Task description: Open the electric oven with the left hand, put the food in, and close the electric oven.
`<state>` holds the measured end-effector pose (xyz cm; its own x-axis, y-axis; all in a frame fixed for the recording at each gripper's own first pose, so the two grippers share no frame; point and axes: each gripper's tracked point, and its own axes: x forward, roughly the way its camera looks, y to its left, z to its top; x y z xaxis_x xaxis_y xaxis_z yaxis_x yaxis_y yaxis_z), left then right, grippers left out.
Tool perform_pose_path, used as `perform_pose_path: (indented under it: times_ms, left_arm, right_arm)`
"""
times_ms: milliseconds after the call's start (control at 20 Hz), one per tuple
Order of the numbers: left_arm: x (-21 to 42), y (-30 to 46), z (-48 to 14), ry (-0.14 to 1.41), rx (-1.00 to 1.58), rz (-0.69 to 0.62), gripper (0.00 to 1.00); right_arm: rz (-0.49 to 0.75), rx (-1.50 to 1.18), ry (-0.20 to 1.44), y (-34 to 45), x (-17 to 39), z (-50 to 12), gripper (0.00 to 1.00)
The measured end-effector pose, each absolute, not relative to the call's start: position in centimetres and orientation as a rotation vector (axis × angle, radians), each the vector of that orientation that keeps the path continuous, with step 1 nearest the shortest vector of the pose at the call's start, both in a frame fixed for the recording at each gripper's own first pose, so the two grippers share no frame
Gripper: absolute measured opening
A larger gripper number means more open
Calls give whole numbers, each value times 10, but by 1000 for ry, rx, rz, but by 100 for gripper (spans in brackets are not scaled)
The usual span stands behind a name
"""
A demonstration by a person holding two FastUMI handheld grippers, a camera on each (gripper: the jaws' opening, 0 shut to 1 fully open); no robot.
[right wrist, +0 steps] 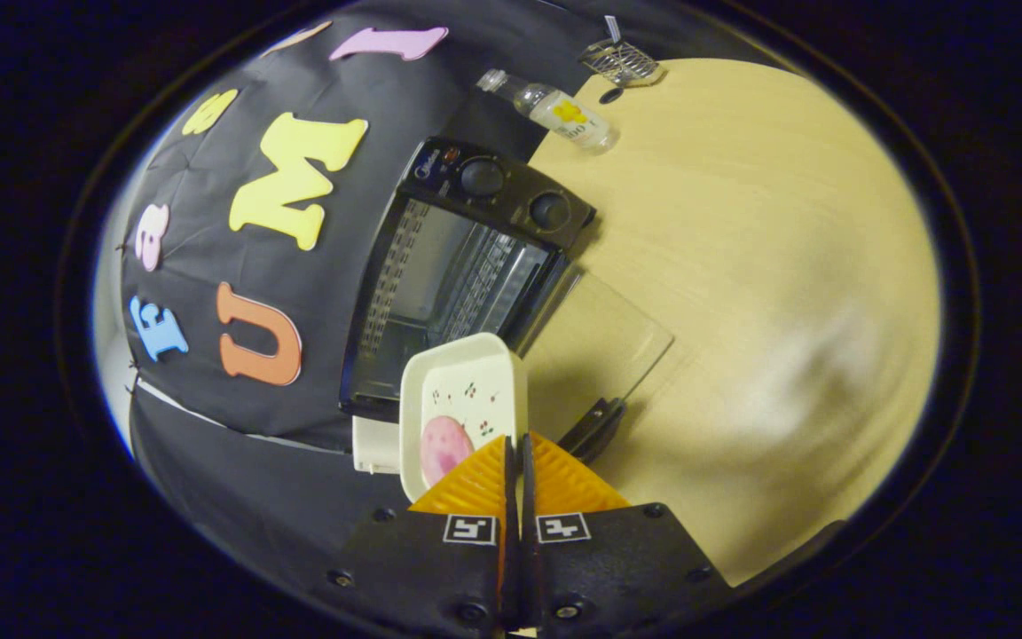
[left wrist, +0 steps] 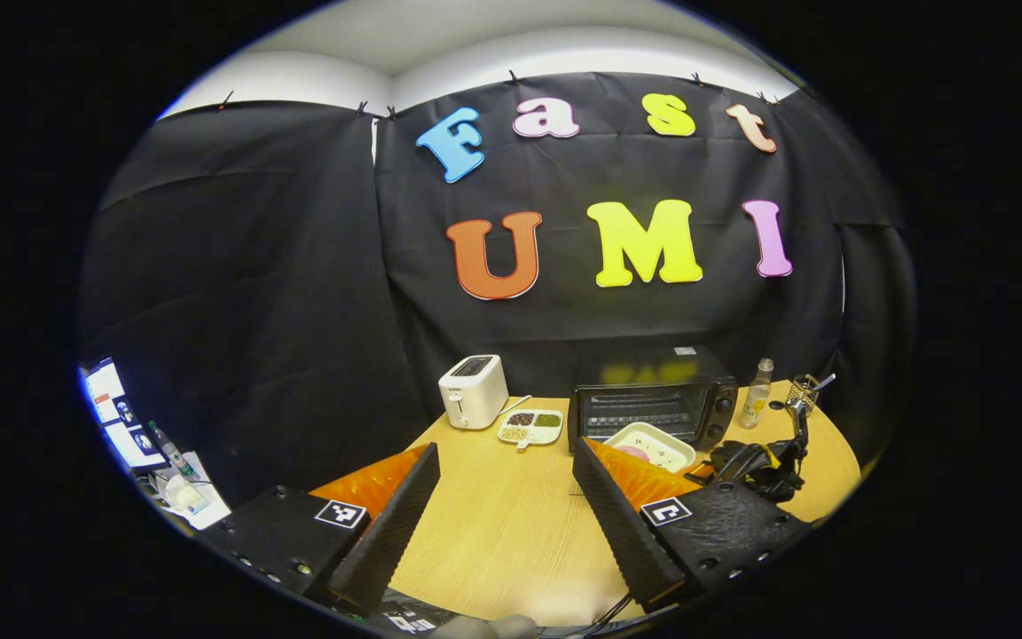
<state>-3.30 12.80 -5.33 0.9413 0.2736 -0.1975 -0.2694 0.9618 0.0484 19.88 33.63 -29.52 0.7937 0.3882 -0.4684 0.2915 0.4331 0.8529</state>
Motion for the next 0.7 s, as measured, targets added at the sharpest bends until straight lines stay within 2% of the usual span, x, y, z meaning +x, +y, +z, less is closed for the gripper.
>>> perform_pose_path:
  times_ms: [100, 150, 450, 500, 550, 600, 700]
  left_arm:
    - [-24, 132, -56, 215, 40, 282, 96]
    - [-20, 134, -57, 219, 43, 285, 96]
    - [16, 137, -61, 235, 14, 294, 97]
    - [21, 138, -62, 234, 16, 295, 97]
    - [26, 139, -62, 234, 19, 298, 96]
    - [30, 139, -62, 237, 20, 302, 97]
    - [38, 142, -64, 242, 18, 315, 96]
  right_arm:
    - [63, 1149, 681, 346, 215, -297, 4]
    - [58, 1151, 674, 346, 226, -298, 0]
    - [27, 1155, 658, 327, 291, -299, 0]
    - [26, 1154, 651, 323, 301, -298, 4]
    - [32, 1148, 642, 317, 314, -295, 0]
    - [23, 1144, 630, 312, 323, -295, 4]
    - [21, 1134, 604, 305, 345, -292, 0]
